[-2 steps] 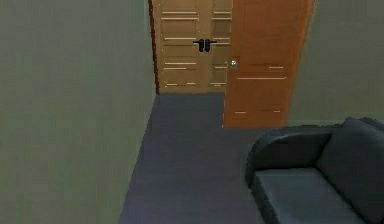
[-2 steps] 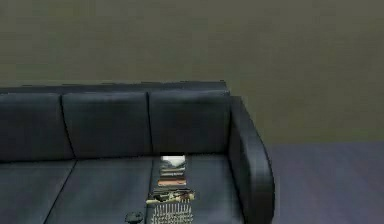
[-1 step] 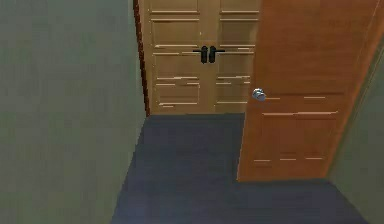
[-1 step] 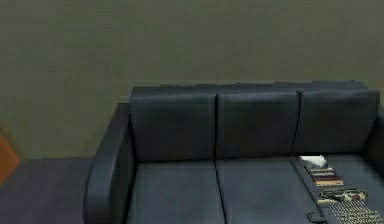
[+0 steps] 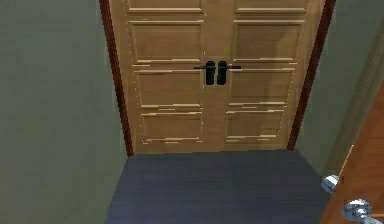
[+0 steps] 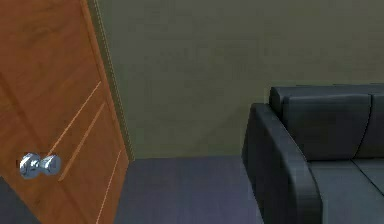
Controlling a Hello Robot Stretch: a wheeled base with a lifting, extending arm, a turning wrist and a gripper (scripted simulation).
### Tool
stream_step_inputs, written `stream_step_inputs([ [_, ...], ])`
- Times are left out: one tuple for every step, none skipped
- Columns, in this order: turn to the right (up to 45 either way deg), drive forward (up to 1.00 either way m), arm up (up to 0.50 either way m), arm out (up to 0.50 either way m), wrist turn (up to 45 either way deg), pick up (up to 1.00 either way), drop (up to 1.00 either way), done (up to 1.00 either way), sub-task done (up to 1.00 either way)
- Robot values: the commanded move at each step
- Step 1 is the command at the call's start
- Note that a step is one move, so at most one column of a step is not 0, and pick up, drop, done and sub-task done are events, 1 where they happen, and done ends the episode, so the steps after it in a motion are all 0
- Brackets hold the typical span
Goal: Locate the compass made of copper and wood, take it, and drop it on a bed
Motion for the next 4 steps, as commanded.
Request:
stream_step_inputs([
  [-3.0, 0.00, 0.00, 0.00, 0.0, 0.00, 0.00, 0.00, 0.00],
  [0.0, 0.75, 0.00, 0.00, 0.0, 0.00, 0.00, 0.00, 0.00],
  [45.0, 0.00, 0.00, 0.00, 0.0, 0.00, 0.00, 0.00, 0.00],
  [30.0, 0.00, 0.00, 0.00, 0.0, 0.00, 0.00, 0.00, 0.00],
])
